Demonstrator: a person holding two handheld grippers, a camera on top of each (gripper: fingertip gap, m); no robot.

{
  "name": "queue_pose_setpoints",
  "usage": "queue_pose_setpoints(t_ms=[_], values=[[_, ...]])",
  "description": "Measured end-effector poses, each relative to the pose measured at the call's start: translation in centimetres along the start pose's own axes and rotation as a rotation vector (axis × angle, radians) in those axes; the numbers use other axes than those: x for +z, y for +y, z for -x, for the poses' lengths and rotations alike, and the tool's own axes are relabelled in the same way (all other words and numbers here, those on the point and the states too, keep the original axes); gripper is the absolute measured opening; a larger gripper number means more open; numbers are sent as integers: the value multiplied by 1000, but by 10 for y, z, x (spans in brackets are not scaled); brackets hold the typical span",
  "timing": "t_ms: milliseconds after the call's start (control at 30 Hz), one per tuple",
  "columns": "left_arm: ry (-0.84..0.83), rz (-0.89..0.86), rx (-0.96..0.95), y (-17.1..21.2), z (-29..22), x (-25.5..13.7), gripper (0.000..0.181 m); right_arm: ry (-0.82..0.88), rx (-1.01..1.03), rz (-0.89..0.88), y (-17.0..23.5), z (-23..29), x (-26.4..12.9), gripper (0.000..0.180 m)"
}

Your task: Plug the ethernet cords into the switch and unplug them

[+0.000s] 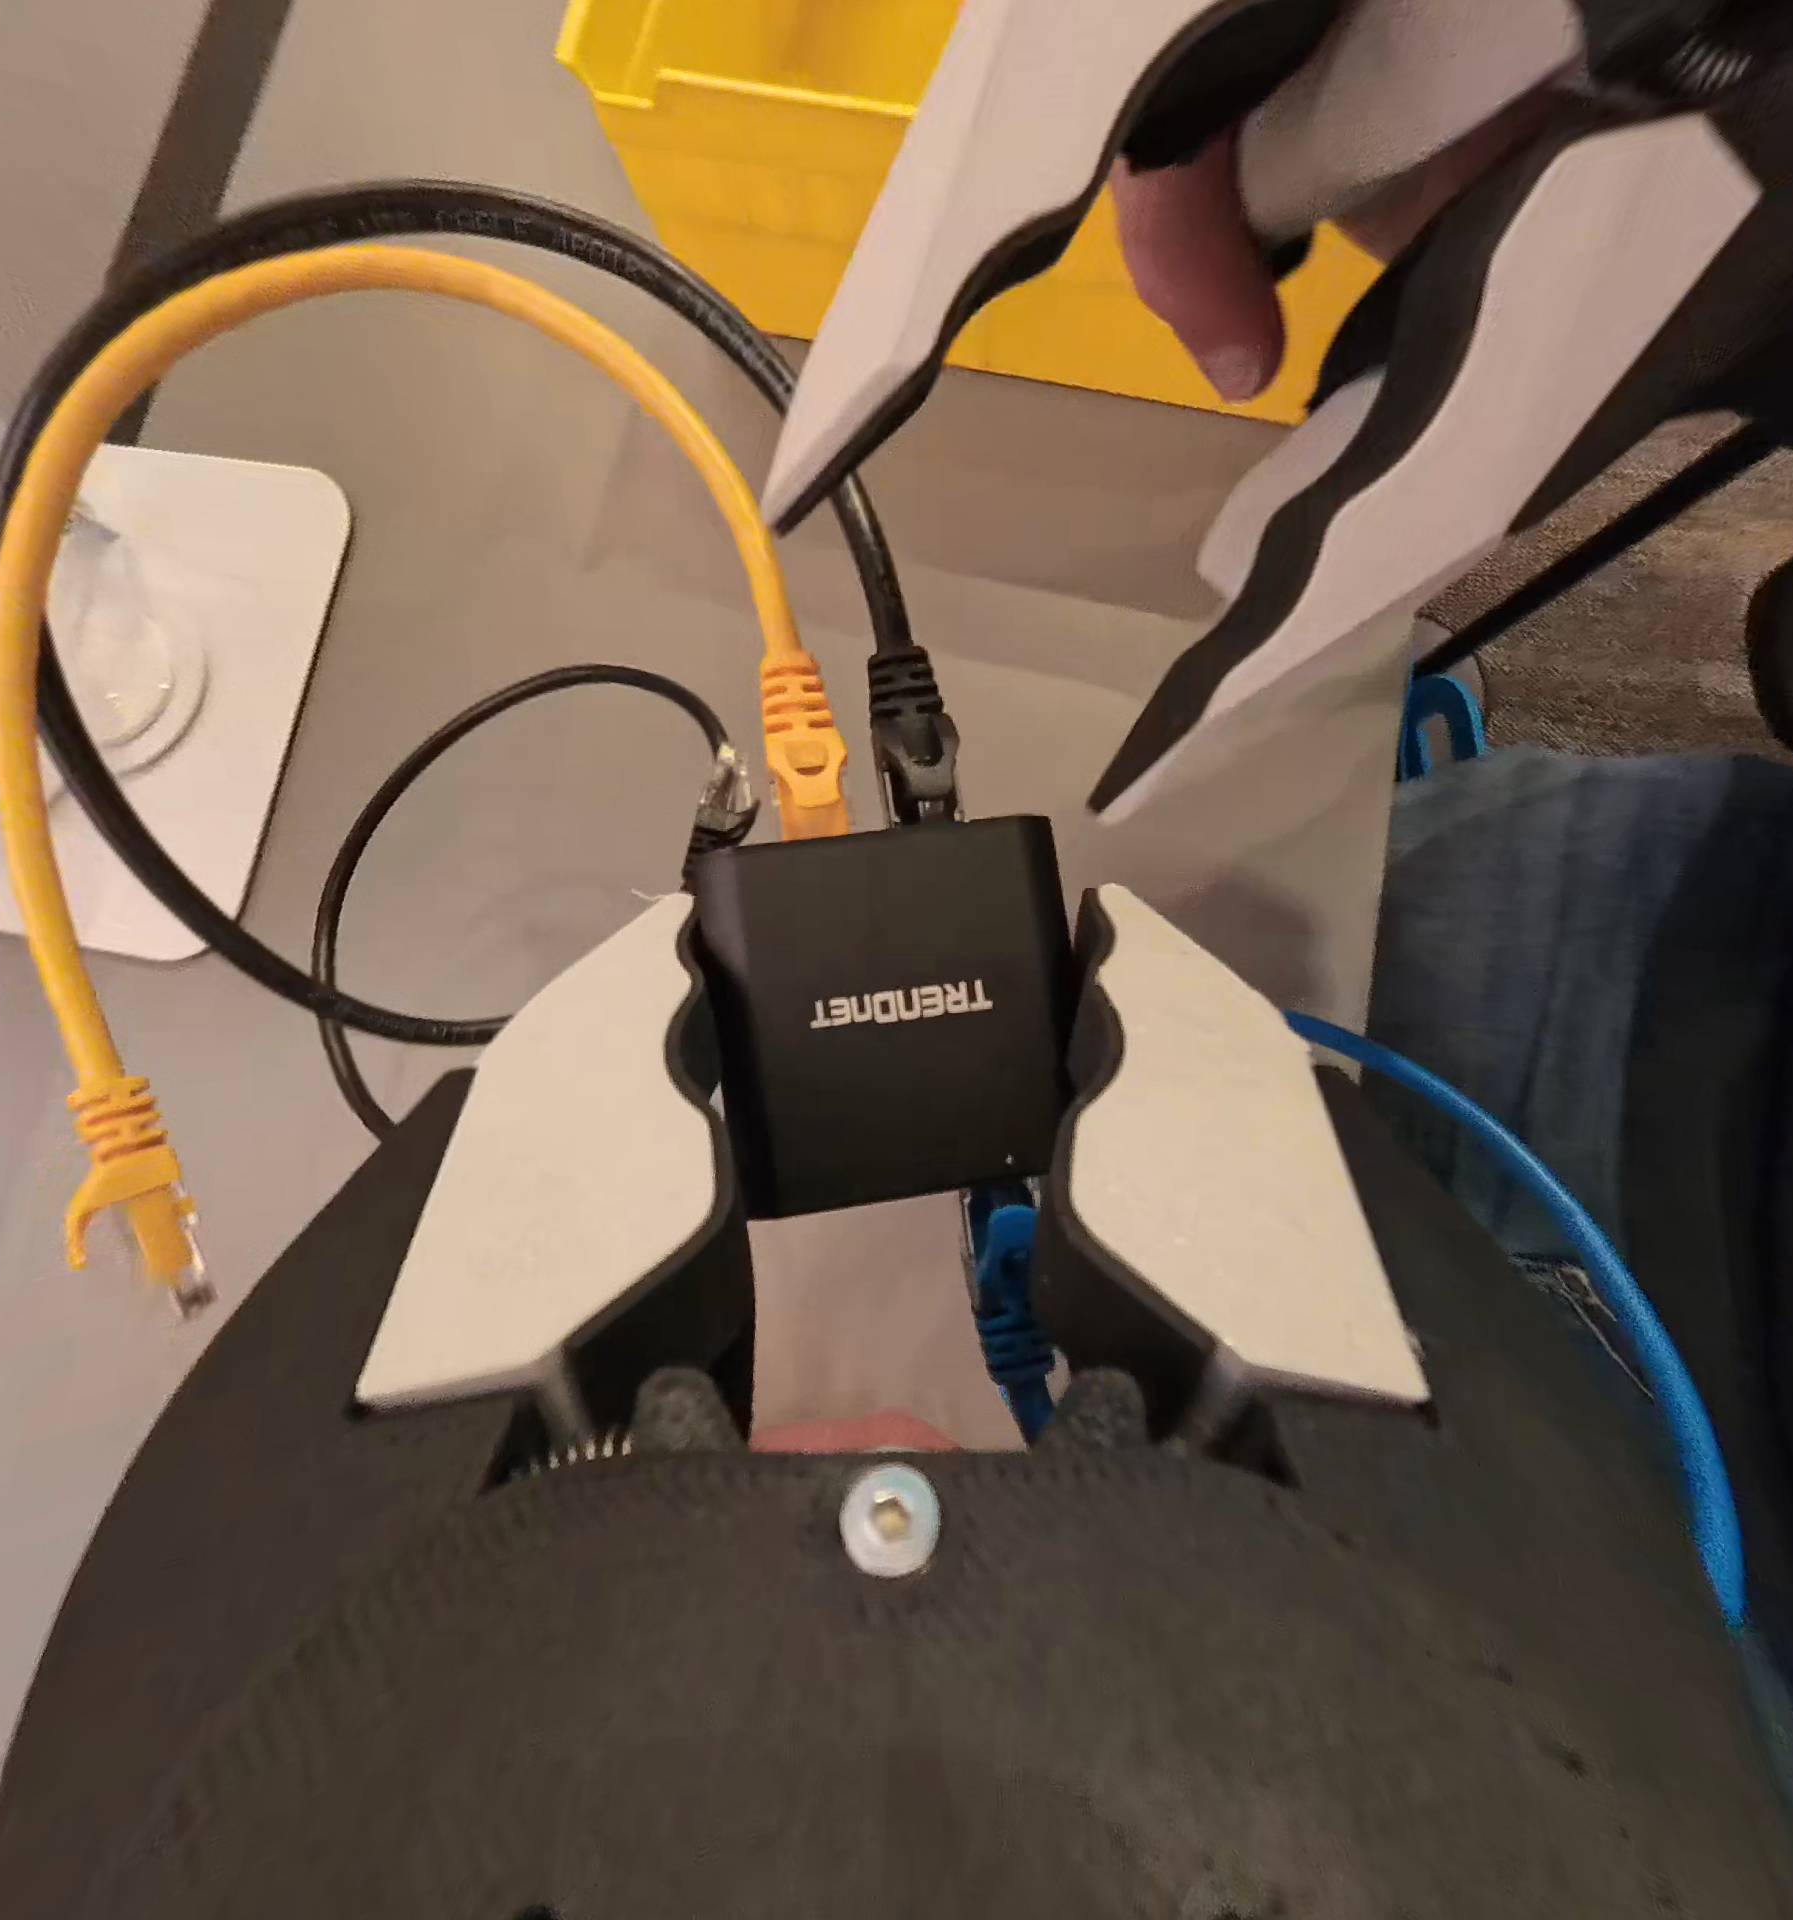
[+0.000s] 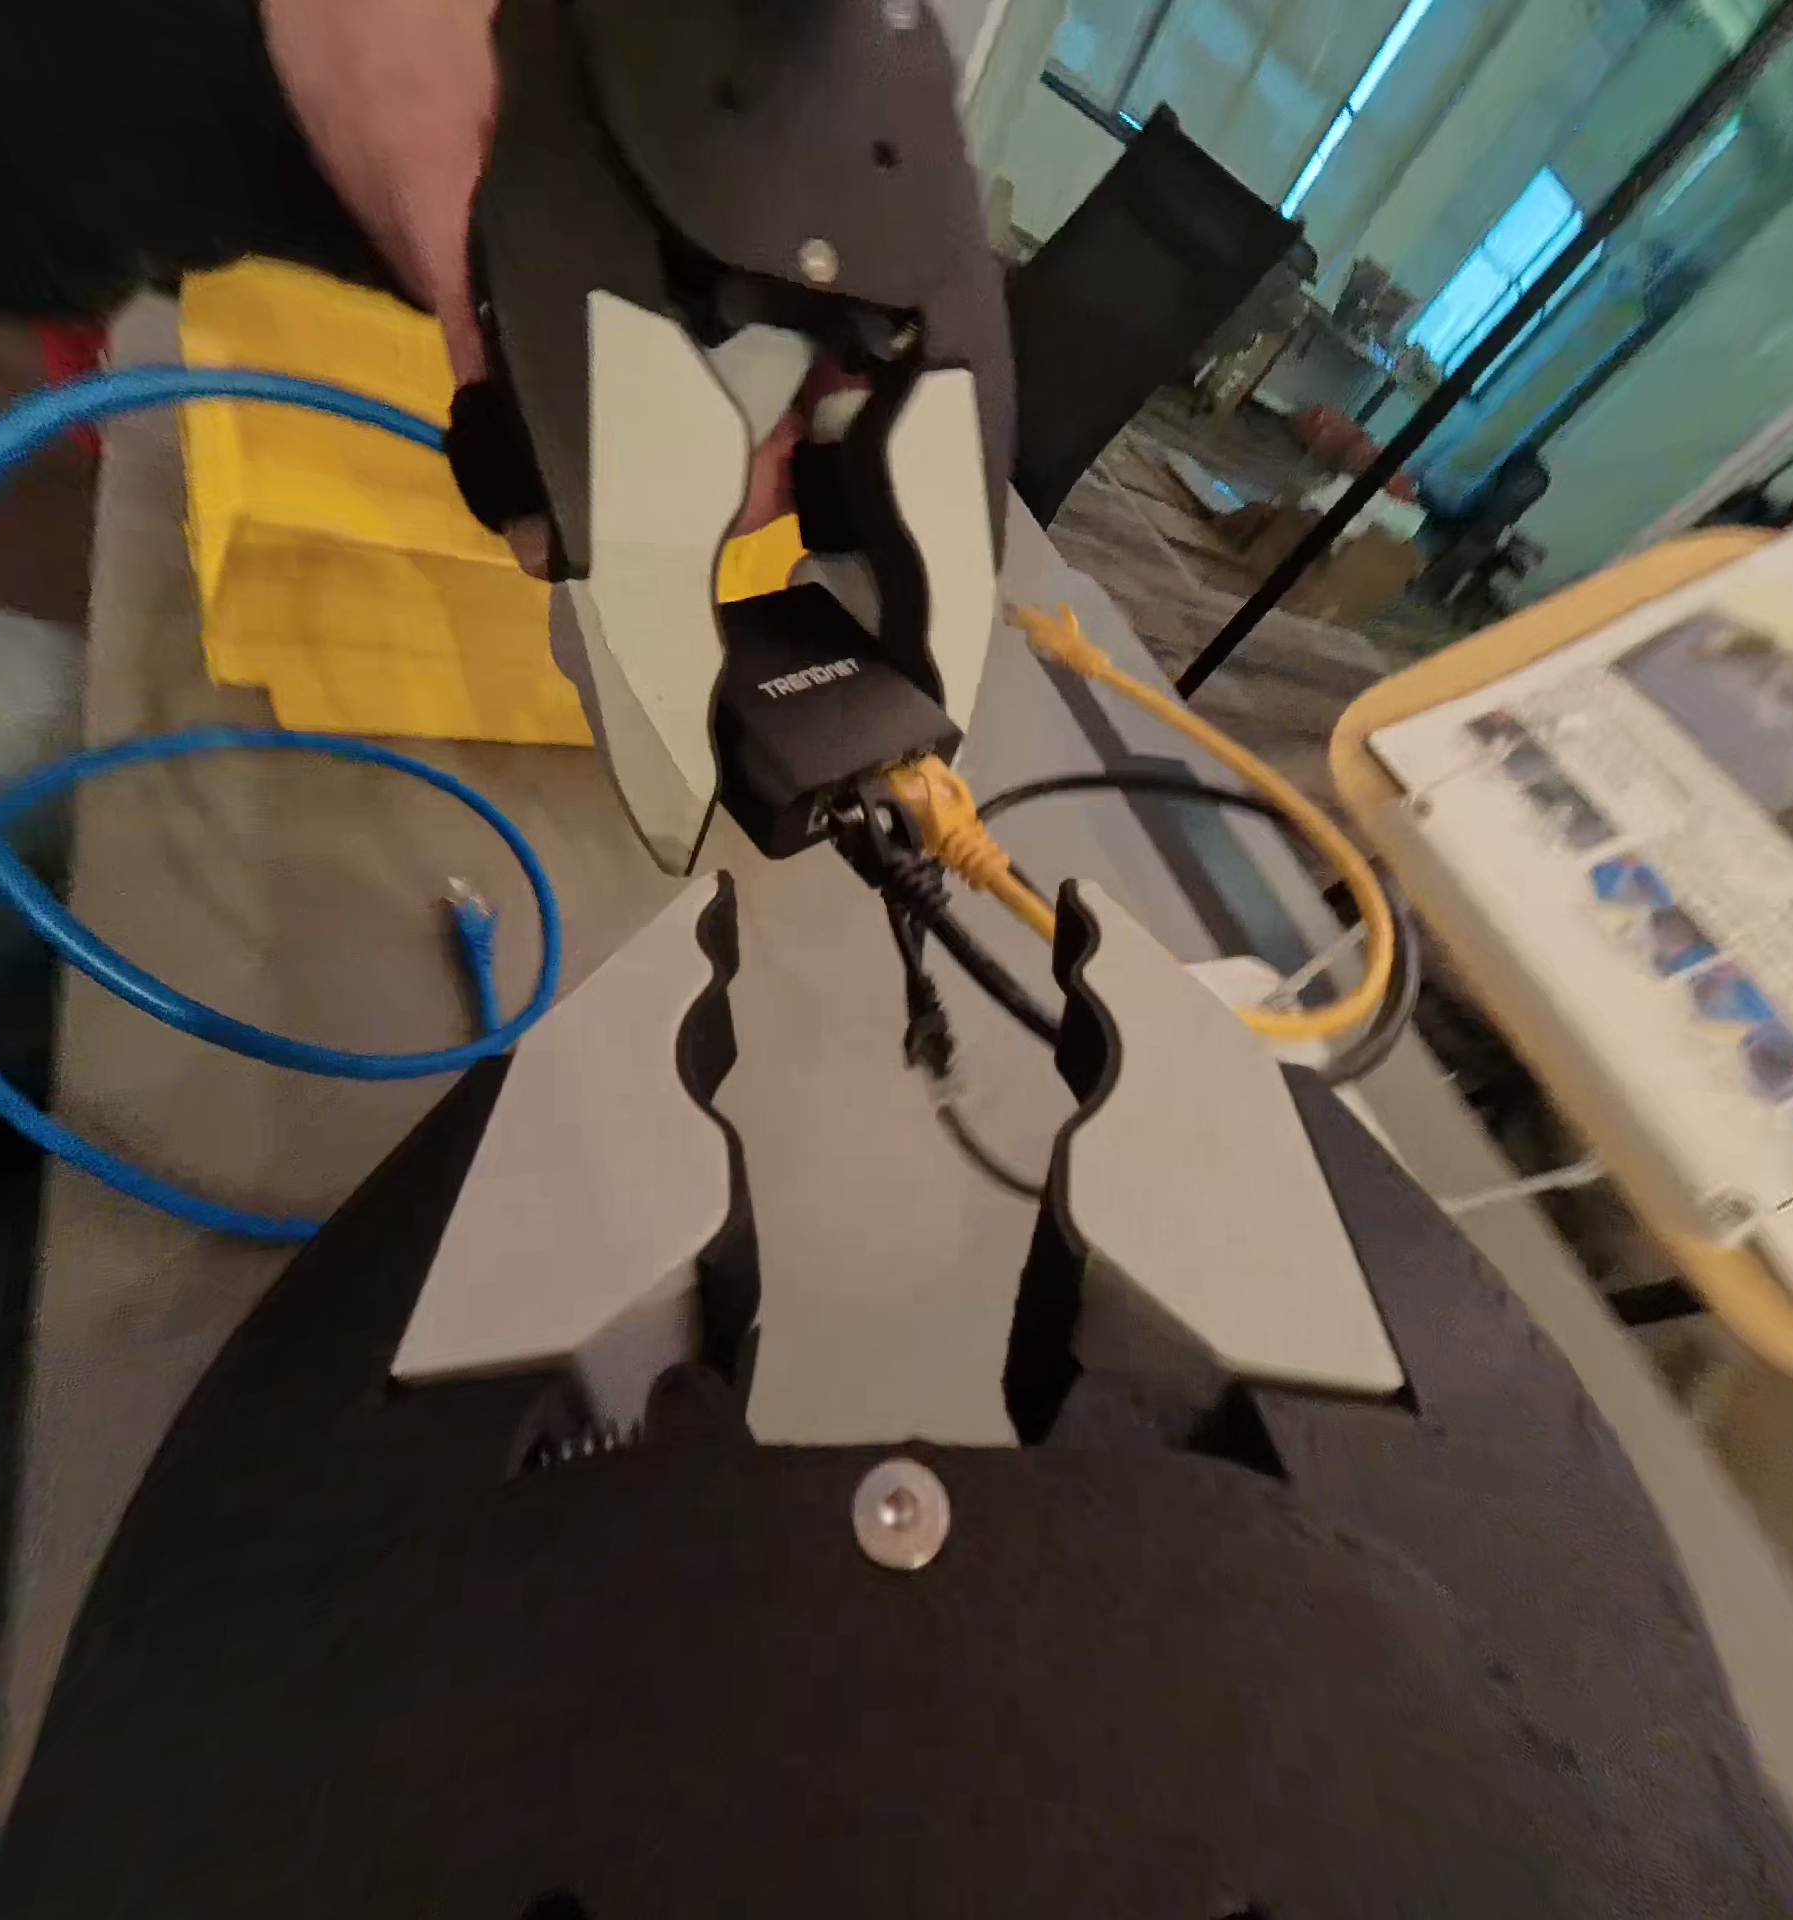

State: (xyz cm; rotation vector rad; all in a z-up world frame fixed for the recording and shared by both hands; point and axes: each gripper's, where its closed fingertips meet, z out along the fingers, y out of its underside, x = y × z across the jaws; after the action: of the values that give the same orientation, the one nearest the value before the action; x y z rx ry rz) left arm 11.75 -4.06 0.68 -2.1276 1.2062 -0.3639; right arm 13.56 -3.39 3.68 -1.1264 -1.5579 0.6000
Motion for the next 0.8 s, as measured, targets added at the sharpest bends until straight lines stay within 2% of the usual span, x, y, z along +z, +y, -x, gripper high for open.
queue_pose_setpoints(t_ms=[100, 167, 200, 267, 367, 400, 533, 667, 800], values=[[47, 23, 20, -4, -8, -2, 66, 32, -230, 120, 7, -1, 13, 60], [85, 30, 16, -7, -14, -3, 65, 67, -378, 183, 14, -2, 20, 40], [90, 43, 19, -6, -15, -2, 65, 80, -423, 194, 14, -2, 23, 38], [120, 42, 9, -5, -18, -1, 65, 132, -492, 201, 12, -6, 22, 19], [180, 13, -30, -9, -22, -3, 66, 178, -530, 191, 11, -8, 19, 10], [174, 16, -30, -9, -20, -3, 64, 184, -537, 201, 13, -7, 19, 9], [170, 148, 0, 4, -20, 2, 80, 217, -550, 191, 10, -3, 19, 7], [222, 294, 21, 19, -26, 8, 82, 230, -619, 202, 8, 4, 22, 7], [282, 380, 75, 25, -29, 10, 75, 242, -652, 197, 7, 5, 21, 7]])
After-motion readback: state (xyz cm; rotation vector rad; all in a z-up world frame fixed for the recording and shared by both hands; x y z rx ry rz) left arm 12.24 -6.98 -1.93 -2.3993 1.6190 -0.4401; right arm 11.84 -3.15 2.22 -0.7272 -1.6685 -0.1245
